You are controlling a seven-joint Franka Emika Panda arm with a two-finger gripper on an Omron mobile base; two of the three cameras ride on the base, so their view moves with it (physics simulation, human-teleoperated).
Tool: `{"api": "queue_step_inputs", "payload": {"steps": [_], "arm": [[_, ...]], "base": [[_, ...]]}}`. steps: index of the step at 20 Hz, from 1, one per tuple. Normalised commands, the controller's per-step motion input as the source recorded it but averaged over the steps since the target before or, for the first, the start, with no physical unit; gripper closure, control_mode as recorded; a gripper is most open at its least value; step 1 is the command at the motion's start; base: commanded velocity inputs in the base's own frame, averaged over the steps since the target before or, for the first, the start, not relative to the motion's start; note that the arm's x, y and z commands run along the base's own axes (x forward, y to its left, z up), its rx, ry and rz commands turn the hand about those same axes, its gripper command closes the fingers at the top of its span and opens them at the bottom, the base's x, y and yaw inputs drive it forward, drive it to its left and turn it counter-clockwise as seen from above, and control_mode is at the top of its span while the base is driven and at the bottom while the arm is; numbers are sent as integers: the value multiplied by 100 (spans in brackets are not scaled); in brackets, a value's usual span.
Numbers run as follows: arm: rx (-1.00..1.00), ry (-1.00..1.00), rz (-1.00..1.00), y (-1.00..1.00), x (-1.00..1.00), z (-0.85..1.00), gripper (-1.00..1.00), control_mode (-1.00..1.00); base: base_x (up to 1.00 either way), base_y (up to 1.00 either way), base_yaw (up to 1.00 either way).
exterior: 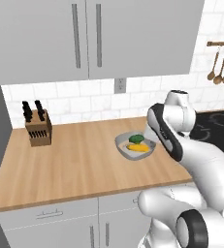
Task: Take the meat container that has the shrimp and place it on the second highest rack of the freezer. Then take the vegetable container that has the corn and broccoli and place it on the highest rack of the freezer.
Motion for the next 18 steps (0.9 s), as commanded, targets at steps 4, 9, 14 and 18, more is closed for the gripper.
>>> {"api": "queue_step_inputs", "payload": {"steps": [4, 9, 14, 18], "arm": [[0, 0, -13, 3, 83, -48, -100, -100], [-1, -1, -13, 0, 42, -63, -100, -100], [-1, 0, -8, 0, 55, -40, -100, -100], [-2, 0, 0, 13, 26, -45, -100, -100]], "base": [[0, 0, 0], [0, 0, 0], [0, 0, 0], [0, 0, 0]]}}
